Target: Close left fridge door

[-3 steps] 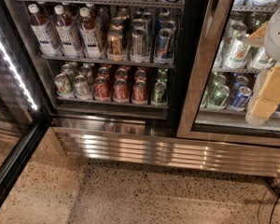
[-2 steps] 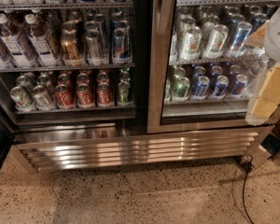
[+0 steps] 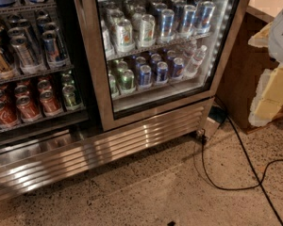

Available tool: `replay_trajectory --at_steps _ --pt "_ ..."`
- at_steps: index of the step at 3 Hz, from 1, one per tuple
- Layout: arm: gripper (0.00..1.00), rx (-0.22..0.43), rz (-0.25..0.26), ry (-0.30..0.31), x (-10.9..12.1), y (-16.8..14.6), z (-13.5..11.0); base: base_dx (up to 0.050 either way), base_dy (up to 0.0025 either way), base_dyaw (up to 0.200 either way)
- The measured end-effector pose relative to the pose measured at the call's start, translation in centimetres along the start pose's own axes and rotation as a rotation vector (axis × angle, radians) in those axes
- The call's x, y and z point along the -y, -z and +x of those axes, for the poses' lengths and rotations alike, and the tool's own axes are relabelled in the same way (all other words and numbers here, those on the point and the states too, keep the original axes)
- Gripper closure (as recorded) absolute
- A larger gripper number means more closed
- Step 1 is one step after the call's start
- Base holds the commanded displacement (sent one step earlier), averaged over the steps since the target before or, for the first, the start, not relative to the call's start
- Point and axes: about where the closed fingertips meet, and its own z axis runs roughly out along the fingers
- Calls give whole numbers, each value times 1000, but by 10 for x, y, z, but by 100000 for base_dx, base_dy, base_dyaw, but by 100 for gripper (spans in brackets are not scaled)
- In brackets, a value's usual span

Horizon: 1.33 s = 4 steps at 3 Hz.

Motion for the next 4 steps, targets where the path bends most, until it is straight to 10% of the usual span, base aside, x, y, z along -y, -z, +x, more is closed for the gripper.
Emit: replay_trajectory --at_steps 1,4 --pt "0 0 0 0 0 0 0 2 -4 -18765" --pt "0 0 0 0 0 0 0 -4310 -211 9931"
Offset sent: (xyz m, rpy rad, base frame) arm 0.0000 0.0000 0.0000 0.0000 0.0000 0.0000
